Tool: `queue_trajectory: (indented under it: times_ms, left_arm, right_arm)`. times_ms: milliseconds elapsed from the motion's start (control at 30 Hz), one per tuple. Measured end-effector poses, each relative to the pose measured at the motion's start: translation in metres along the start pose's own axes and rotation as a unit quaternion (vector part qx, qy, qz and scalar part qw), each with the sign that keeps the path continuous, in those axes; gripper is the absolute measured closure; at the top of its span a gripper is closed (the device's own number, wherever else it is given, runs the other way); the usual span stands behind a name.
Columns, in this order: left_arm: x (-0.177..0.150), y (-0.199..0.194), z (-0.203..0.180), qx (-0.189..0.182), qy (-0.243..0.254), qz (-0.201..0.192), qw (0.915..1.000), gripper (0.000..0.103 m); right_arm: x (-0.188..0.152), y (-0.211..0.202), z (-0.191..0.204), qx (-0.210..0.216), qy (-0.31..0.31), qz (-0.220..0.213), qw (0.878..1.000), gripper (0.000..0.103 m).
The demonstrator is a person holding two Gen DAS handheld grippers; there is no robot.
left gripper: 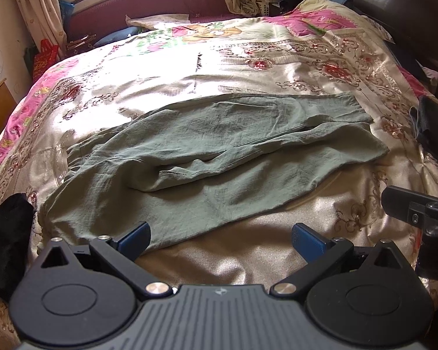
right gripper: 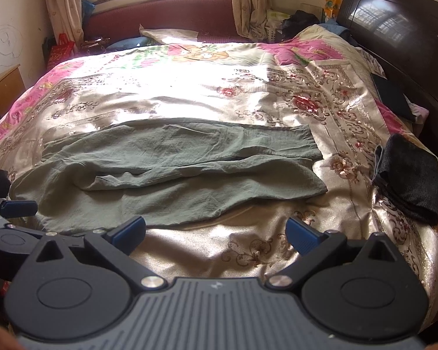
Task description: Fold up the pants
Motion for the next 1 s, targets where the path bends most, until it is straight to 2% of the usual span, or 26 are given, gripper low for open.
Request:
queue_trajectory:
  times_ms: [1000]
  left_arm:
    - [-0.008,0.012,0.008,0.001,0.025,0.018,0.9995,0.000]
  right_arm:
    - [-0.002,0.016,0.018,0.019,0.006,0.015,1.000,0.002]
Point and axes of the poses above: each gripper's, at about its wrist camera, not at the fingertips, and y roughly the way its jaws point, z to its left, x to its top, the point moved 8 cm from there along y, roughly the way its jaws point, and after that the axes turned 14 degrees about -y, right-handed, at the moved point
